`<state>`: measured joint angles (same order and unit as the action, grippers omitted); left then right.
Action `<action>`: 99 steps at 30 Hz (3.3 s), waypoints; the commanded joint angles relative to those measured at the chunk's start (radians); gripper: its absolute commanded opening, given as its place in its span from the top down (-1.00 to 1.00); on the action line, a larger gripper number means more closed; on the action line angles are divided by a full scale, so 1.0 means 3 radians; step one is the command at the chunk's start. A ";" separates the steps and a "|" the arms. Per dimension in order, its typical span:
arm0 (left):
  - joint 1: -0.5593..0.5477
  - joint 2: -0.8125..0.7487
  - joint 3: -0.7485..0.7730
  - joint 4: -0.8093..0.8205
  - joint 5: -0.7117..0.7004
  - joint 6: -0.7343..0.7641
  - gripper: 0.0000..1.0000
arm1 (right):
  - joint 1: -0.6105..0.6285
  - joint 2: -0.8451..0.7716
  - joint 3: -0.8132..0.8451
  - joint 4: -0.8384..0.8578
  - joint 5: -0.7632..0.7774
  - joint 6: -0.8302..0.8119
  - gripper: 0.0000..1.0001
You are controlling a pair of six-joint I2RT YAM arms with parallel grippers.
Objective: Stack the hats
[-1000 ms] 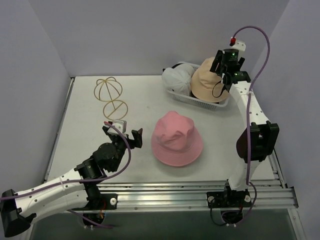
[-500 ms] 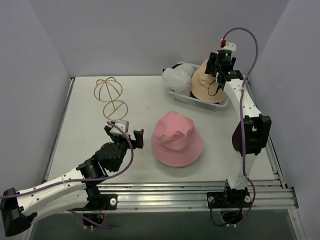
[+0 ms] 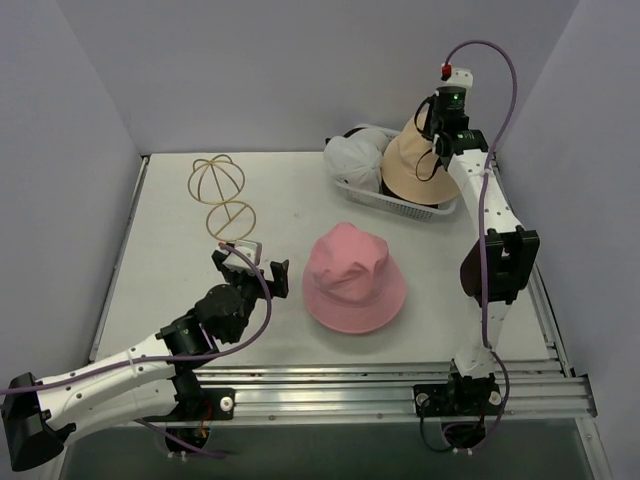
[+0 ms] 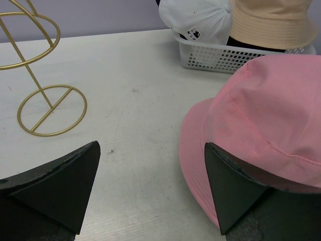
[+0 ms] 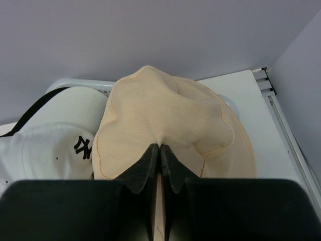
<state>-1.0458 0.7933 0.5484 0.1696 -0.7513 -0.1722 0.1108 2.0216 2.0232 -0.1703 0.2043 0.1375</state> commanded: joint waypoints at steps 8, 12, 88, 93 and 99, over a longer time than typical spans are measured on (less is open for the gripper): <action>-0.0001 -0.0026 0.0125 0.0100 -0.0011 0.0001 -0.88 | 0.0009 -0.0475 0.0062 0.0281 -0.0006 -0.0162 1.00; -0.0001 -0.0016 0.0120 0.0100 -0.0011 0.0007 -0.88 | 0.0009 -0.0587 0.0057 0.0353 -0.0021 -0.0182 1.00; 0.1292 0.0362 0.0269 -0.0080 0.2601 -0.1650 -0.90 | 0.2367 -0.3559 -0.2960 0.0251 0.0547 0.0978 -0.18; 0.1446 0.0372 0.0161 0.0119 0.2815 -0.1681 -0.91 | 0.1530 -0.3482 -0.2797 0.0271 -0.0127 0.1091 -0.25; 0.1803 0.0567 0.0008 0.0726 0.3531 -0.1849 -0.92 | 0.0726 -0.3405 -0.2995 0.0296 -0.1002 0.1295 -0.59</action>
<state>-0.5522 0.9386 0.5674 0.2050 0.1532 -0.6930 0.4088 1.0000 1.1572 -0.1131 0.0853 0.4694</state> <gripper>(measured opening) 0.957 0.765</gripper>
